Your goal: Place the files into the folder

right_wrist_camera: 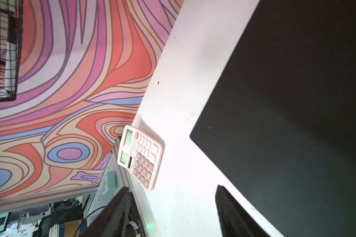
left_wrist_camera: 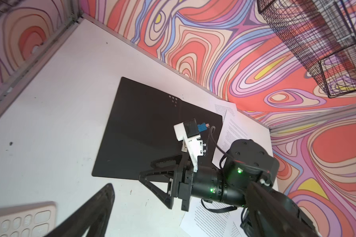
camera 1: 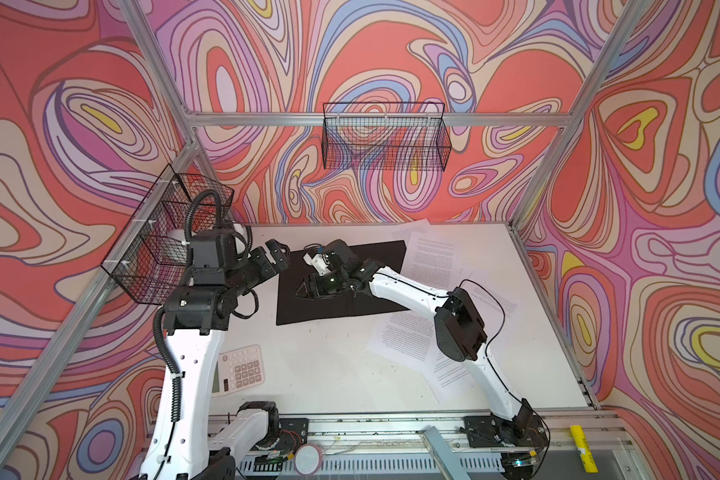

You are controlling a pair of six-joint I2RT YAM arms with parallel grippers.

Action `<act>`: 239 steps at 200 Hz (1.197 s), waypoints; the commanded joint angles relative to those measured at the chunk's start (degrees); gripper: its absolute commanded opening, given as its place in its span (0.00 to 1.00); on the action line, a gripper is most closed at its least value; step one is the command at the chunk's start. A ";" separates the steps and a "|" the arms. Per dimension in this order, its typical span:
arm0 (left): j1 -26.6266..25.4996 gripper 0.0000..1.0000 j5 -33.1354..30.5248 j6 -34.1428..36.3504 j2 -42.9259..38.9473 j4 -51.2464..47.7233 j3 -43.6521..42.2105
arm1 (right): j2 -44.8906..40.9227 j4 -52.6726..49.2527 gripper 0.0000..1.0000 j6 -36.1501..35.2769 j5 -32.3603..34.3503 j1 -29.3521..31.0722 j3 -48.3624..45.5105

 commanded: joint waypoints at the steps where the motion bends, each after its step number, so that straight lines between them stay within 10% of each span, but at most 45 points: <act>1: -0.33 0.97 7.73 -1.33 3.18 4.57 -7.71 | -7.11 0.91 0.57 -1.32 0.52 -7.45 -8.61; 88: -8.34 0.94 15.40 -10.66 25.93 32.90 -21.02 | -4.44 -6.40 0.17 -8.98 8.71 -15.73 -15.57; 239: -8.16 0.93 10.98 -11.01 44.65 38.77 -23.49 | 5.97 -7.09 0.20 -8.22 2.77 -15.37 -4.99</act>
